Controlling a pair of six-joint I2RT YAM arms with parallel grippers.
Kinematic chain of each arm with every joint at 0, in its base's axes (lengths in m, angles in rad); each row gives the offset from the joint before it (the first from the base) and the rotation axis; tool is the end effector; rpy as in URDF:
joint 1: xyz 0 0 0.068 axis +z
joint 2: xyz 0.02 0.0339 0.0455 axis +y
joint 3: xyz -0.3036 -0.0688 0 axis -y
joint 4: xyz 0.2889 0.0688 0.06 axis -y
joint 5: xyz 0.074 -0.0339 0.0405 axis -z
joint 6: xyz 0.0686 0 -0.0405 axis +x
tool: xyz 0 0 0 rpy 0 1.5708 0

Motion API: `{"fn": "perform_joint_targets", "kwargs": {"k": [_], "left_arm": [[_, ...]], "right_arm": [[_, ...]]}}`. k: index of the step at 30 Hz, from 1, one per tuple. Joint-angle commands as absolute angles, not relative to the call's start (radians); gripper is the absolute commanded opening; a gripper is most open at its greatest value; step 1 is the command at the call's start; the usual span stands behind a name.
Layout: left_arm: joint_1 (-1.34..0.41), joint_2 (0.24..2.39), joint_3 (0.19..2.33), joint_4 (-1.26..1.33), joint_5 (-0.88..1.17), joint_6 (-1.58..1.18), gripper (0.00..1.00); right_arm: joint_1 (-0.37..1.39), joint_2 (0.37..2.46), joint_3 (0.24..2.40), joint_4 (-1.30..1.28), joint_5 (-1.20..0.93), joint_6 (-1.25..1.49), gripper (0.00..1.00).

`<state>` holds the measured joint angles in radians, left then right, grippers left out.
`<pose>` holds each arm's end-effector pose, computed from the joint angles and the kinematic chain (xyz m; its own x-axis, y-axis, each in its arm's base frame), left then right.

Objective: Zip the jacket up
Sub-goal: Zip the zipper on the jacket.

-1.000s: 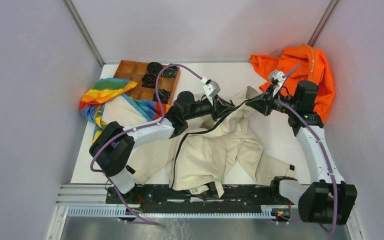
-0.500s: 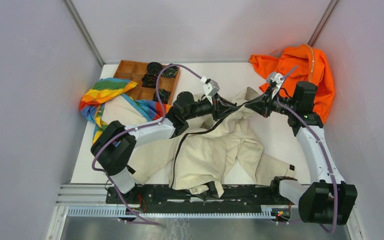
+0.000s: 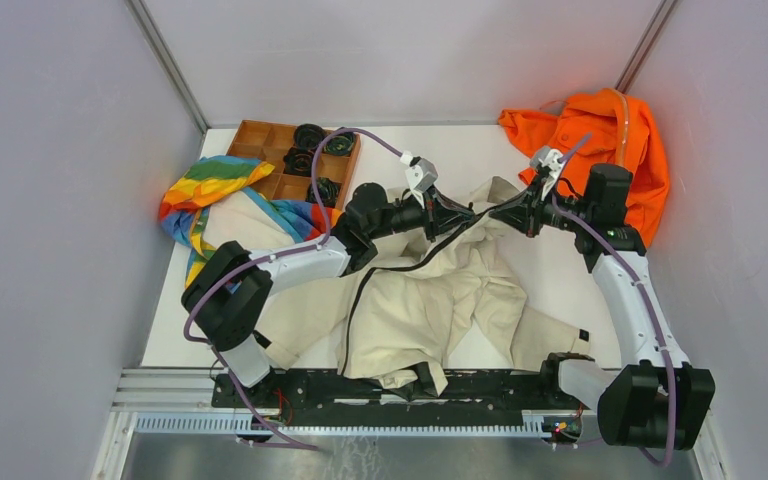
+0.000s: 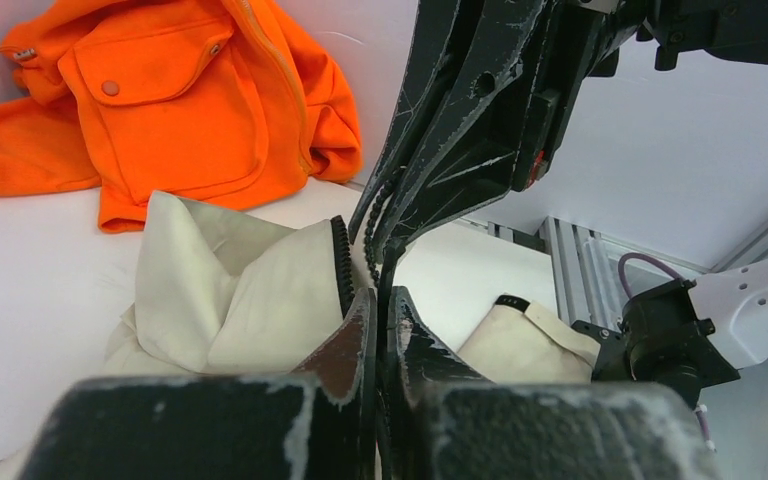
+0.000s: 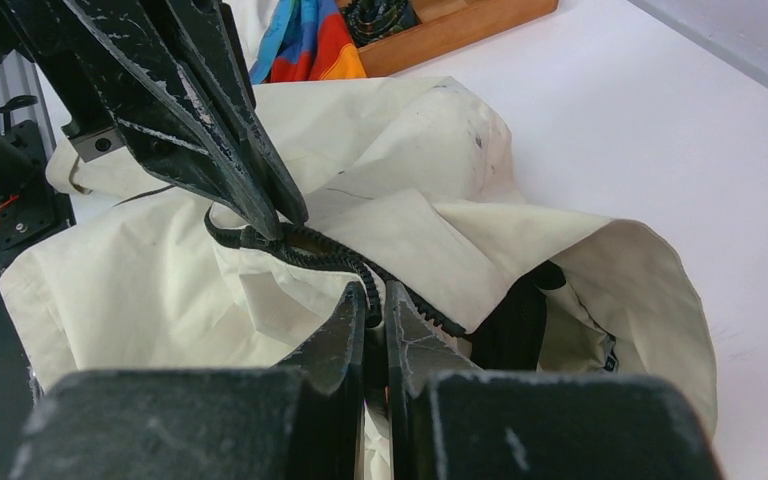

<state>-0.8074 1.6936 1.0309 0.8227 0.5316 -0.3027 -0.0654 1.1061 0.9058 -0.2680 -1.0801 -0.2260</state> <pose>0.2883 -0.3515 0.3056 -0.1837 -0.1797 -0.9664 0.9576 0.1894 -0.2172 0.2773 0.0425 0.3382 -0.2699 -0.0882 -0.9589 -0.8363 0.5150 0.1880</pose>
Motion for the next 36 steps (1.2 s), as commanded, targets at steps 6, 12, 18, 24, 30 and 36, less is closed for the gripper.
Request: {"fn": "perform_joint_targets", "kwargs": {"k": [6, 12, 18, 24, 30, 36], "left_arm": [[-0.804, 1.63, 0.997, 0.84, 0.559, -0.238, 0.02], [-0.804, 1.52, 0.875, 0.82, 0.578, -0.092, 0.02], [-0.803, 1.482, 0.876, 0.683, 0.616, 0.029, 0.02], [-0.781, 1.515, 0.913, 0.647, 0.652, -0.047, 0.02], [-0.75, 1.564, 0.973, 0.644, 0.707, -0.152, 0.02], [-0.744, 1.601, 1.033, 0.627, 0.756, -0.192, 0.02]], "right_arm": [[-0.066, 1.101, 0.997, -0.28, -0.99, -0.26, 0.0], [-0.087, 1.13, 1.026, -0.237, -0.833, -0.228, 0.0], [-0.087, 1.173, 1.059, -0.199, -0.802, -0.204, 0.0], [-0.088, 1.199, 1.096, -0.292, -0.806, -0.302, 0.0], [-0.087, 1.197, 1.1, -0.458, -0.929, -0.503, 0.19], [-0.089, 1.154, 1.165, -0.587, -0.95, -0.707, 0.61]]}}
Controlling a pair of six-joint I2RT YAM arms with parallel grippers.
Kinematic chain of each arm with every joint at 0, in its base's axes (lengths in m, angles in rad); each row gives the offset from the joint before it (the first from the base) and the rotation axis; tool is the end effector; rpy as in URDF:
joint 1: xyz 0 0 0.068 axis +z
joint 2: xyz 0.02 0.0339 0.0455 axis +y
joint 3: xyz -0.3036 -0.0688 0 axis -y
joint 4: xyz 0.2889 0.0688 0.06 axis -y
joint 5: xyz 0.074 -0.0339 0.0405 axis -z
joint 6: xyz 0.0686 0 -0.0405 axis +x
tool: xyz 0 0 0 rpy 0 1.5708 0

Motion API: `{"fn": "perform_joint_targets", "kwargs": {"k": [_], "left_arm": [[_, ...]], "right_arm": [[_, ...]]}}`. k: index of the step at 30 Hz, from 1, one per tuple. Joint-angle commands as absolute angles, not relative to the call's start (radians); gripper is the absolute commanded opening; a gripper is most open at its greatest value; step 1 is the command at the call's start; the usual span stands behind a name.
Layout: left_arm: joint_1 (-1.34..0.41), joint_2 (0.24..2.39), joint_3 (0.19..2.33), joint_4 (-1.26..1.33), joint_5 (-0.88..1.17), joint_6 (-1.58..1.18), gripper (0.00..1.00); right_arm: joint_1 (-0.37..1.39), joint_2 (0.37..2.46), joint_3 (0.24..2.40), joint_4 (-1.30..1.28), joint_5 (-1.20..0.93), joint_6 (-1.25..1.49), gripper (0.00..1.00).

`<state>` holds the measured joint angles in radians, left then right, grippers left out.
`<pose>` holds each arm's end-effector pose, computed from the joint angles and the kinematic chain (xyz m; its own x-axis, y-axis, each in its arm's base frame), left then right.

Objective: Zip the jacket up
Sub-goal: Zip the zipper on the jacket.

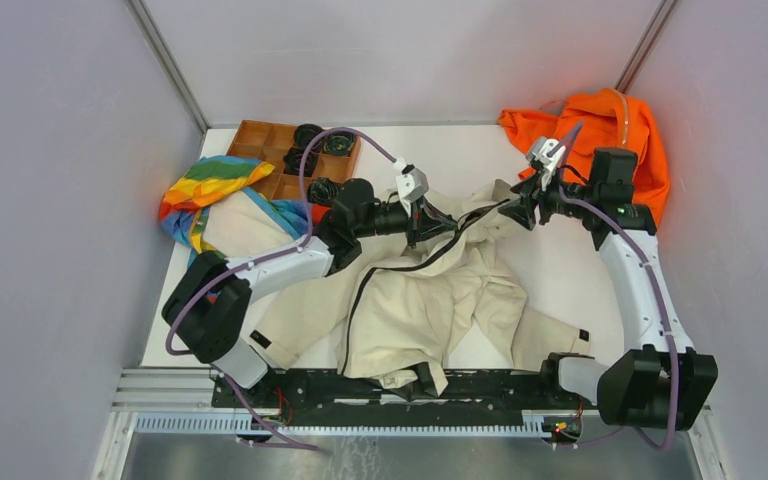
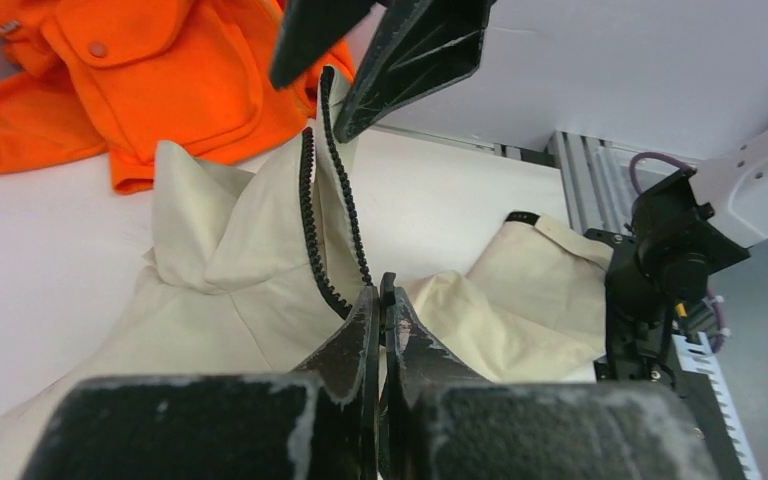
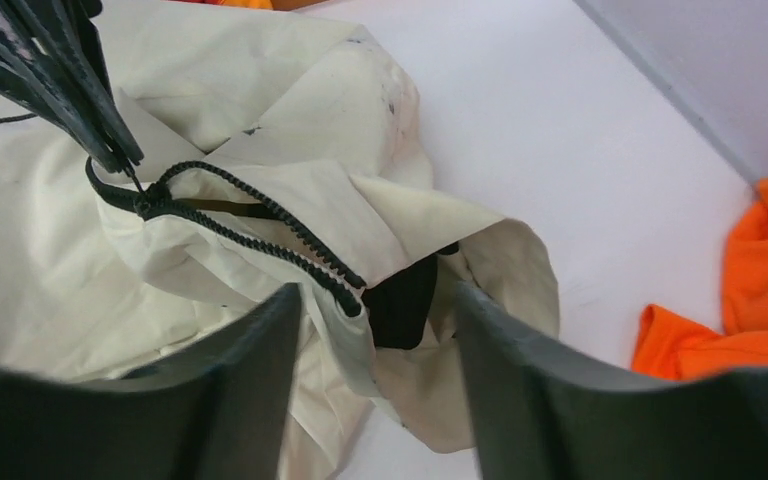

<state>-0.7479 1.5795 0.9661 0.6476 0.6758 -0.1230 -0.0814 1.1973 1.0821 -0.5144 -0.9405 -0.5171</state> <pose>0.2794 -0.3177 0.3042 -0.0965 -0.0411 -0.9945 0.9845 0.1429 -0.1014 0.2991 0.0312 0.3552 -0.2121 -0.2750 -0.9377 -0.8142 0.5804 0.0139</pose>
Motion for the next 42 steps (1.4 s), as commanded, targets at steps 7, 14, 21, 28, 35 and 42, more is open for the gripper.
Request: {"fn": "perform_joint_targets", "kwargs": {"k": [7, 14, 21, 28, 35, 42], "left_arm": [[-0.745, 1.64, 1.104, 0.568, 0.797, -0.235, 0.02], [-0.743, 1.644, 1.119, 0.587, 0.802, -0.251, 0.02], [-0.743, 1.643, 1.122, 0.609, 0.805, -0.284, 0.02], [-0.744, 1.653, 1.118, 0.644, 0.805, -0.334, 0.02], [-0.745, 1.661, 1.121, 0.673, 0.8, -0.384, 0.02], [-0.744, 1.665, 1.123, 0.742, 0.776, -0.459, 0.02]], "right_arm": [[-0.083, 1.072, 1.144, -0.603, -1.193, -0.871, 0.98], [0.079, 1.07, 1.034, -0.507, -1.119, -0.825, 0.98], [0.158, 1.083, 0.932, -0.333, -1.043, -0.701, 0.83], [0.193, 1.1, 0.896, -0.237, -1.007, -0.624, 0.68], [0.205, 1.105, 0.859, -0.173, -0.982, -0.566, 0.52], [0.208, 1.101, 0.843, -0.172, -0.973, -0.572, 0.28]]}}
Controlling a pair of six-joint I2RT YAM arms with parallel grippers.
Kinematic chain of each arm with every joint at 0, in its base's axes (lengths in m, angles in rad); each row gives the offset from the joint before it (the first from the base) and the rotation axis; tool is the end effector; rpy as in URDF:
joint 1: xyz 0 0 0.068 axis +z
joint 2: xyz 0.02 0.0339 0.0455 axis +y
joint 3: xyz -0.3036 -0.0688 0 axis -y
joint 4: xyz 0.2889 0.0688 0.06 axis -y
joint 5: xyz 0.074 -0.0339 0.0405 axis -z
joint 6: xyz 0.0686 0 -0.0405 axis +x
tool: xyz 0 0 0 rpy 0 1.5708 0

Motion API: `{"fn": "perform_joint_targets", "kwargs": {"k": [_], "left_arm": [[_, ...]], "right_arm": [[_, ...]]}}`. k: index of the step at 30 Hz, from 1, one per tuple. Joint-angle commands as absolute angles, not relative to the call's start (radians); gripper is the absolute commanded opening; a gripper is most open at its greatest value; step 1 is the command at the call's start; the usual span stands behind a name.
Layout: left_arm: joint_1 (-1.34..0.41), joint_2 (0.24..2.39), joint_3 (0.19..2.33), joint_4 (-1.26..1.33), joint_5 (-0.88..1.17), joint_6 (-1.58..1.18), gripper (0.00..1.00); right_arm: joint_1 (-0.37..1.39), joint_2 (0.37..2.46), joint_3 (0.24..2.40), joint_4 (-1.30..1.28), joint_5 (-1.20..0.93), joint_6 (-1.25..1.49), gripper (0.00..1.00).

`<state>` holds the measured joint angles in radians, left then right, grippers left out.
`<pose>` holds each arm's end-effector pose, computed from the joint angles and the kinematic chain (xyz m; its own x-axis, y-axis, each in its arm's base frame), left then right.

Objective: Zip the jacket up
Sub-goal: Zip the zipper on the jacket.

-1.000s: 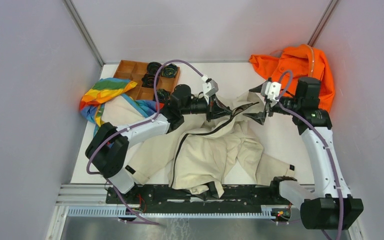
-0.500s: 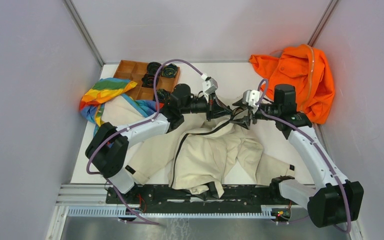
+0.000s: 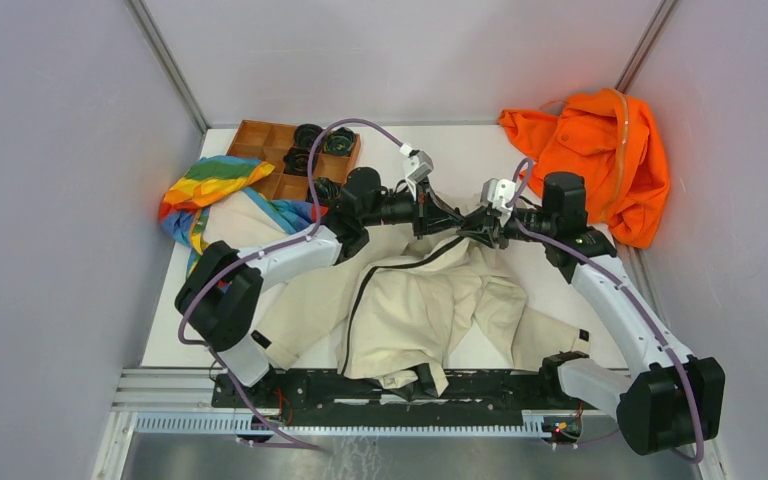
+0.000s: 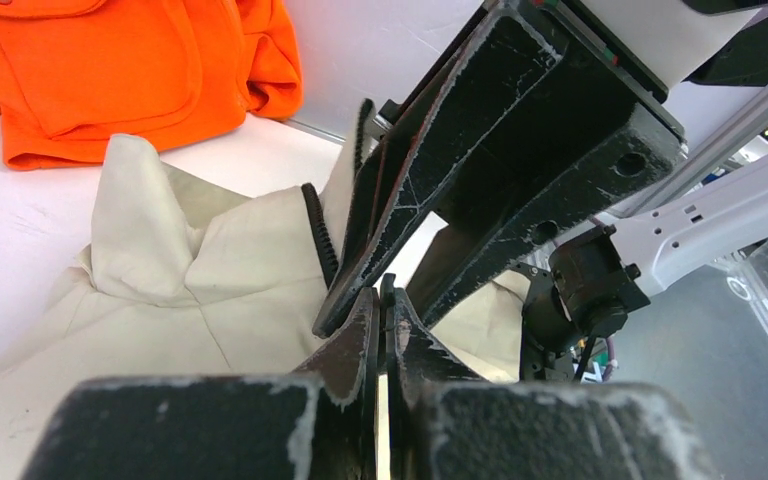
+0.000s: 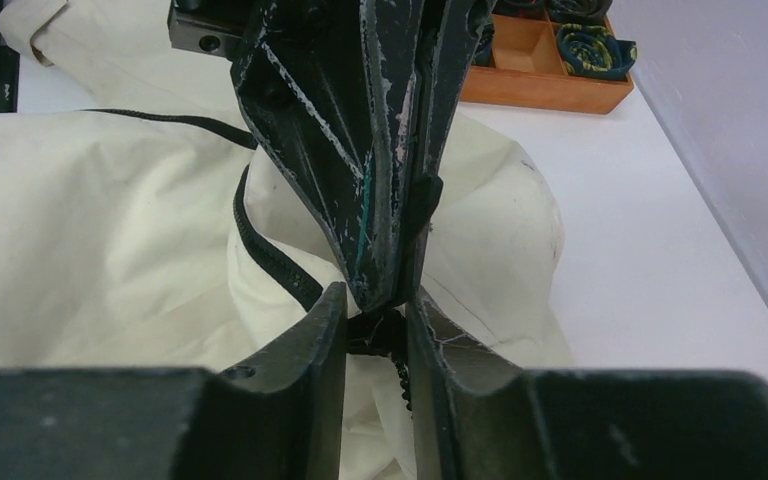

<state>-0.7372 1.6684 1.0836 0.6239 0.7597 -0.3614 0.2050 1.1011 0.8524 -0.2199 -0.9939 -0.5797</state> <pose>0.2994 -0.3356 0.3110 -0.3254 -0.0508 -0.9442 0.9427 0.0601 -0.3281 0.2593 0.1126 0.3209 0.0919 -0.2860 -0.9538 -0.9476 0.2690 -0.1720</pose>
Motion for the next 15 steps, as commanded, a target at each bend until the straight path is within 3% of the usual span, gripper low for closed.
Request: {"fn": "perform_joint_targets", "kwargs": {"k": [1, 8, 15], "left_arm": [[-0.744, 1.665, 1.123, 0.749, 0.771, -0.469, 0.03], [-0.742, 1.655, 1.119, 0.779, 0.726, -0.522, 0.16], [-0.742, 1.56, 1.03, 0.745, 0.578, -0.458, 0.59]], "right_arm": [[0.207, 1.101, 0.842, -0.171, -0.973, -0.572, 0.24], [0.208, 1.1, 0.842, -0.175, -0.979, -0.57, 0.04], [0.208, 1.1, 0.839, -0.163, -0.979, -0.537, 0.03]]}}
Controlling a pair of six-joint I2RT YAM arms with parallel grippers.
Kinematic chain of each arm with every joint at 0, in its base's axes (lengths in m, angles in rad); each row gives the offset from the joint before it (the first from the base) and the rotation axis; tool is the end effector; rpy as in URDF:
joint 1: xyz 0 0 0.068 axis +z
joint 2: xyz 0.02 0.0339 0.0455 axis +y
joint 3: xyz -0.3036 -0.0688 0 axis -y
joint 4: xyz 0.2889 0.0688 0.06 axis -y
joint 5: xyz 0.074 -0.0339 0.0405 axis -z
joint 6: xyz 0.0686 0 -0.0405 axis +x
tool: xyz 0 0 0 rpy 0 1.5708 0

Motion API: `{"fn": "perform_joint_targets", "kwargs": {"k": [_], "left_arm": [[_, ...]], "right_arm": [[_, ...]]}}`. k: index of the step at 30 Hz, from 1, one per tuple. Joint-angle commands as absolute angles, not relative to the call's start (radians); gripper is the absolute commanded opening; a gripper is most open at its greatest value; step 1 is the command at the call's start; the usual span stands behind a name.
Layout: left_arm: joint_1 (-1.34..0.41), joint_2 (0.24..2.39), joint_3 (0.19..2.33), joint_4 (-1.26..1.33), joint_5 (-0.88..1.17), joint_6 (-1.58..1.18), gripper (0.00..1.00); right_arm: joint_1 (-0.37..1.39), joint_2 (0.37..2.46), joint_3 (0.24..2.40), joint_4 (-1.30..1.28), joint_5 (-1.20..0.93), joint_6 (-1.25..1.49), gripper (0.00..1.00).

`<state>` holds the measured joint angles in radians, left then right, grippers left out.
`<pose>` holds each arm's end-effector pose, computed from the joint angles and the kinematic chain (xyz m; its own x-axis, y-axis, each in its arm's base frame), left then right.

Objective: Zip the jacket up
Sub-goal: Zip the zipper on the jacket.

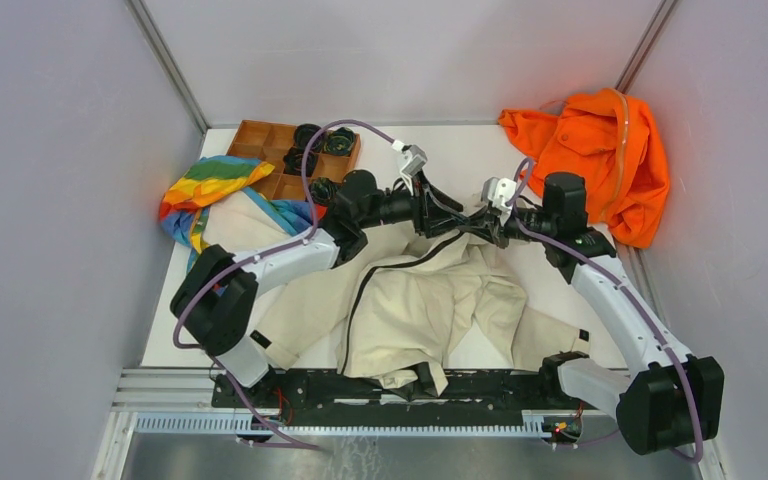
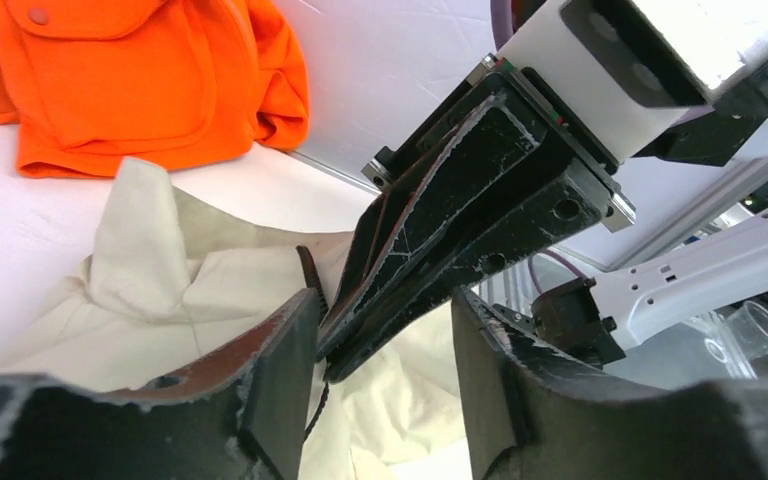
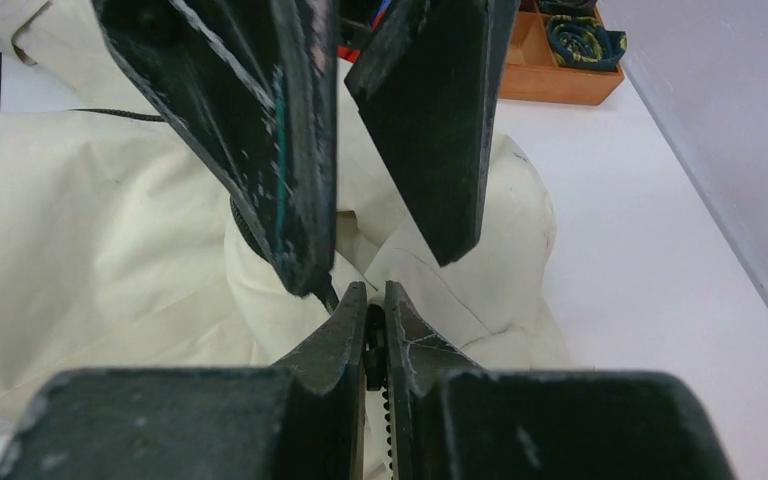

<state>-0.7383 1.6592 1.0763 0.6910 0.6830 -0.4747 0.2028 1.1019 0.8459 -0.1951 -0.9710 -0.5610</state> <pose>0.3018 -0.3332 0.3207 -0.3798 -0.1338 -0.9154 0.9136 0.1015 -0.3938 0.2618 0.1116 0.3201 0.0861 -0.2889 -0.9535 -0.9396 0.2948 -0.1741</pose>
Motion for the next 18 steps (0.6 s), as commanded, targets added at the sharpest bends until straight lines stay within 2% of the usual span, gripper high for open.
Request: {"fn": "perform_joint_targets", "kwargs": {"k": [1, 10, 14, 18], "left_arm": [[-0.741, 1.539, 1.004, 0.734, 0.556, -0.437, 0.62], [-0.774, 1.42, 0.796, 0.591, 0.484, -0.178, 0.67], [-0.819, 1.456, 0.829, 0.488, 0.402, -0.061, 0.69], [-0.852, 1.527, 0.896, 0.442, 0.333, -0.008, 0.79]], "right_arm": [[0.206, 1.1, 0.838, -0.161, -0.977, -0.528, 0.03], [0.206, 1.113, 0.816, -0.123, -0.955, -0.469, 0.03], [0.206, 1.128, 0.826, -0.12, -0.95, -0.447, 0.02], [0.207, 1.145, 0.845, -0.146, -0.943, -0.446, 0.02]]}}
